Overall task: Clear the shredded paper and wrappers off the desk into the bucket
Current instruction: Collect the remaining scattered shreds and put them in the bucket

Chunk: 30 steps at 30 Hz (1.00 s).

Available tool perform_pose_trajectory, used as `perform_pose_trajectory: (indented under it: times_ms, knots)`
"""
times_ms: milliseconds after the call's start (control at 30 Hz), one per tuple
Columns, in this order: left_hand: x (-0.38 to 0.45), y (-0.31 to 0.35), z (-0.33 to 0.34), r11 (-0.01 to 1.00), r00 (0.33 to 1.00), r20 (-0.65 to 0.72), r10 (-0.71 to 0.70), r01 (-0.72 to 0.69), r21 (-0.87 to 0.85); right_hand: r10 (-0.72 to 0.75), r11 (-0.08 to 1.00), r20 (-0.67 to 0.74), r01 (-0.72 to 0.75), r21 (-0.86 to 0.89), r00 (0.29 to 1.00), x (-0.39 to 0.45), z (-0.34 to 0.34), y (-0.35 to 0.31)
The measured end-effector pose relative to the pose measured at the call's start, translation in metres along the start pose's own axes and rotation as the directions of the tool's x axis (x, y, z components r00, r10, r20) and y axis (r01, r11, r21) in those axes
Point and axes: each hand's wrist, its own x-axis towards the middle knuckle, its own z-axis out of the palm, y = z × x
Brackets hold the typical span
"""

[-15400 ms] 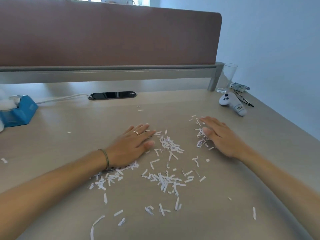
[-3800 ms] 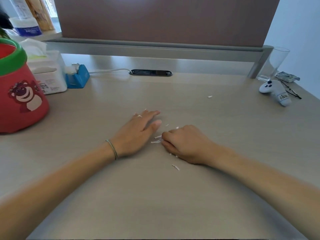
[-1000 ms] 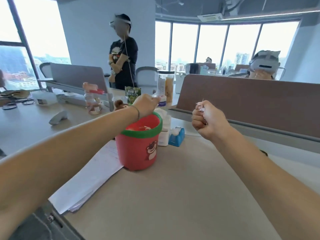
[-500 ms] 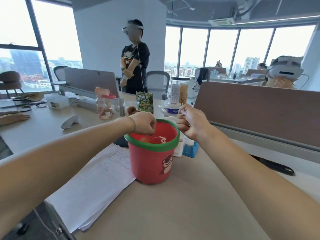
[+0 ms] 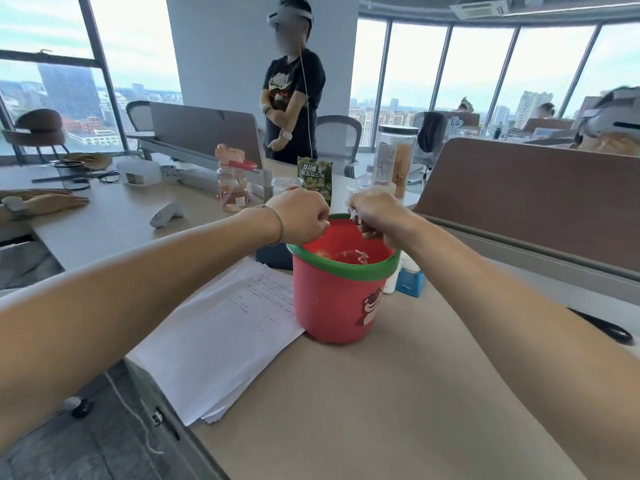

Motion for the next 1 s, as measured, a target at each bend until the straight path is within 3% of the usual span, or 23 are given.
perform_pose_trajectory:
  times_ms: [267, 367, 467, 700, 1000]
  knots:
    - [-0.011, -0.005, -0.001, 1.0, 1.0, 0.009, -0.014, 0.014, 0.002, -0.122, 0.906, 0.08, 0.144, -0.398, 0.989, 0.003, 0.007, 0.012]
    - [-0.012, -0.003, -0.001, 1.0, 1.0, 0.012, -0.018, 0.018, -0.005, -0.128, 0.887, 0.13, 0.172, -0.428, 0.983, 0.002, 0.005, 0.015]
    - [-0.013, -0.001, 0.001, 1.0, 1.0, 0.005, -0.016, 0.016, 0.011, -0.197, 0.802, 0.156, 0.25, -0.542, 0.968, -0.003, 0.003, 0.012]
    - [-0.014, 0.01, -0.001, 0.998, 0.997, -0.078, 0.023, -0.018, 0.055, -0.175, 0.68, 0.319, 0.349, -0.644, 0.931, -0.027, -0.007, -0.005]
    - [-0.006, 0.076, 0.003, 0.985, 0.976, -0.14, 0.17, -0.174, -0.015, -0.279, 0.511, 0.21, 0.33, -0.794, 0.937, -0.093, -0.089, -0.002]
